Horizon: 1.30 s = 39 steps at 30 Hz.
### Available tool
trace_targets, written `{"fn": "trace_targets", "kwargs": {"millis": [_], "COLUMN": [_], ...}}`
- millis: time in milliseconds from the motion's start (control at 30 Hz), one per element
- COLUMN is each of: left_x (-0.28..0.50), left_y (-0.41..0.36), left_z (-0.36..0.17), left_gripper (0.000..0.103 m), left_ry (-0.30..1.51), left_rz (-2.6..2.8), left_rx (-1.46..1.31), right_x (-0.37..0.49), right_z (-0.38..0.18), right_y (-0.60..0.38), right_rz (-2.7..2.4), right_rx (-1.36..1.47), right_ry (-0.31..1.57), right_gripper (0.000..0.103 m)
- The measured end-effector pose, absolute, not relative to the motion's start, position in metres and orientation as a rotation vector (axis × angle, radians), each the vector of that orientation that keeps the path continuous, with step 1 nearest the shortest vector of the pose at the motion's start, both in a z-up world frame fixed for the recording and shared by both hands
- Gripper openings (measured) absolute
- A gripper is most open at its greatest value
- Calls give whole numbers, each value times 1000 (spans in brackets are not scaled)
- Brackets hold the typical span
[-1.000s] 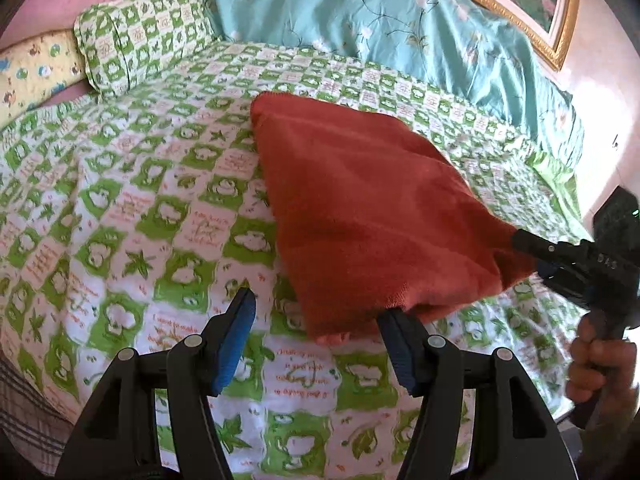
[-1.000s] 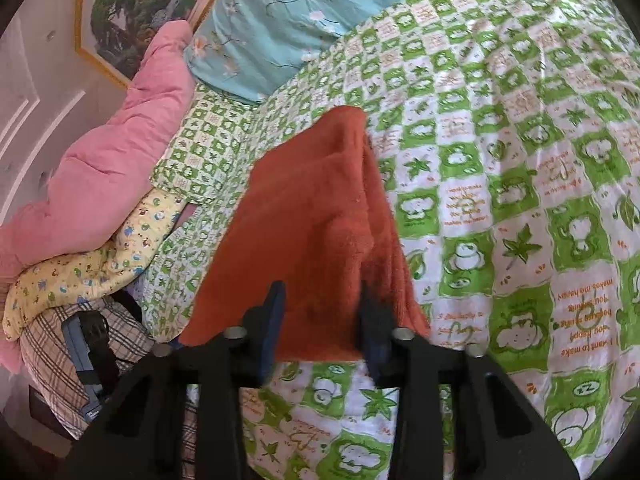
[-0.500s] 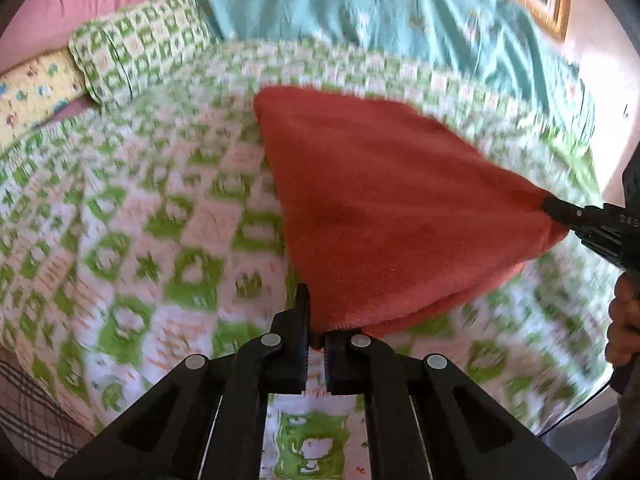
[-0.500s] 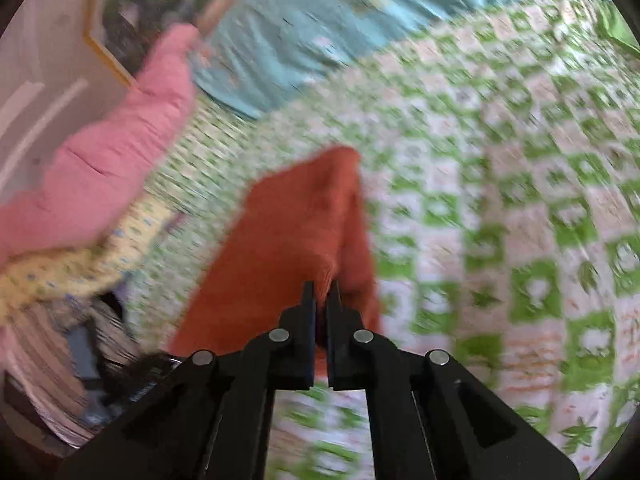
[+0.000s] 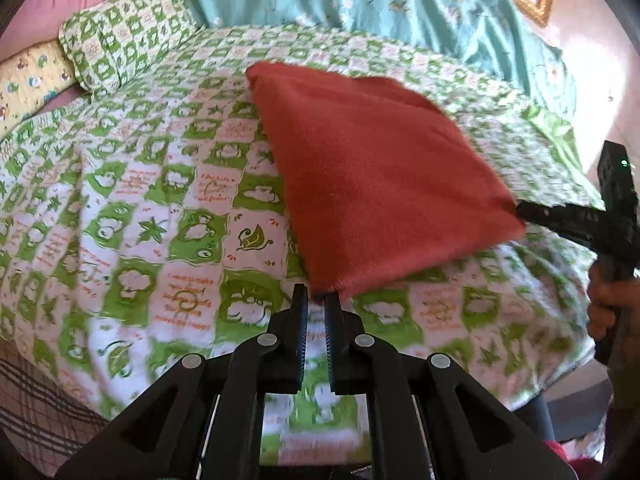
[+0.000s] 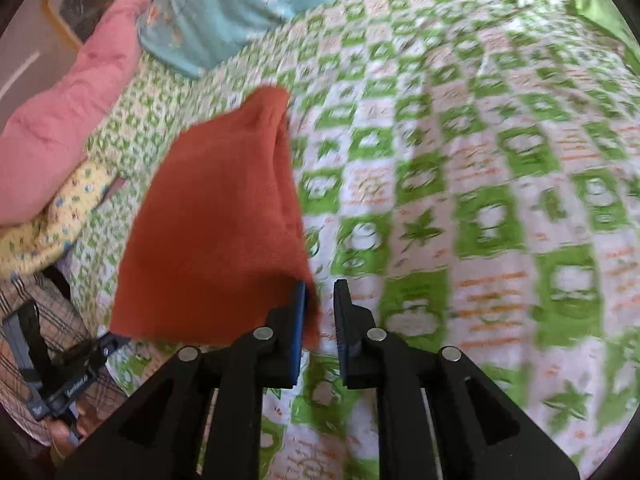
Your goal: Fold small clothes
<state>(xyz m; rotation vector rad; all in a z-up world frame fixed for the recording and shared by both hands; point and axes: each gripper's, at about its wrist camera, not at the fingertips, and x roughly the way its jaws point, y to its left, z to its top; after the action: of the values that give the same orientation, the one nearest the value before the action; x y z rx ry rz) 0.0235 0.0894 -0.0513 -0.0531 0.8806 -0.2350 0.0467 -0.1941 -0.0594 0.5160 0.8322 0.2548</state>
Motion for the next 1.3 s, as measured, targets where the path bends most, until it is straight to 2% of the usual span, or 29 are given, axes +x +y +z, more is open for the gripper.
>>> {"fn": "trace_targets", "kwargs": {"millis": [167,200,333,567,667,700,867,1100,1300], "left_x": [16,20,40,62,68,68,69,66,63], "left_y": [93,92,83,69,70,72,71,80,65], "left_z": [-17,-12,-12,-43,-69,-74,-73,-68,-65], "left_gripper": [8,11,12,12,12,11,11,11,13], "left_ry": [791,779,776,852,917,906,902,918,922], "left_rz": [-319,-333,-352,-368,-323,-329,-323,-322,-275], "left_rx": [-111,-125,-124,-92,-53,-60,-60,-138,-69], "right_x": [30,30,43,81,104,110,116,71,63], "right_z": [-25,-19,-11,-21,-47,-55,-62,-42,-71], "right_y": [-199,-195,-168,-145,-148,-150,-154,-149,-147], "right_rz": [292,320,401,438,398,405,401,417,380], "right_rx": [544,547,507,478,500,523,555,517,501], "right_ry": [699,682,694,749,834,853,833,790,855], "right_gripper": [15,15,15,15,15,12,9,14,14]}}
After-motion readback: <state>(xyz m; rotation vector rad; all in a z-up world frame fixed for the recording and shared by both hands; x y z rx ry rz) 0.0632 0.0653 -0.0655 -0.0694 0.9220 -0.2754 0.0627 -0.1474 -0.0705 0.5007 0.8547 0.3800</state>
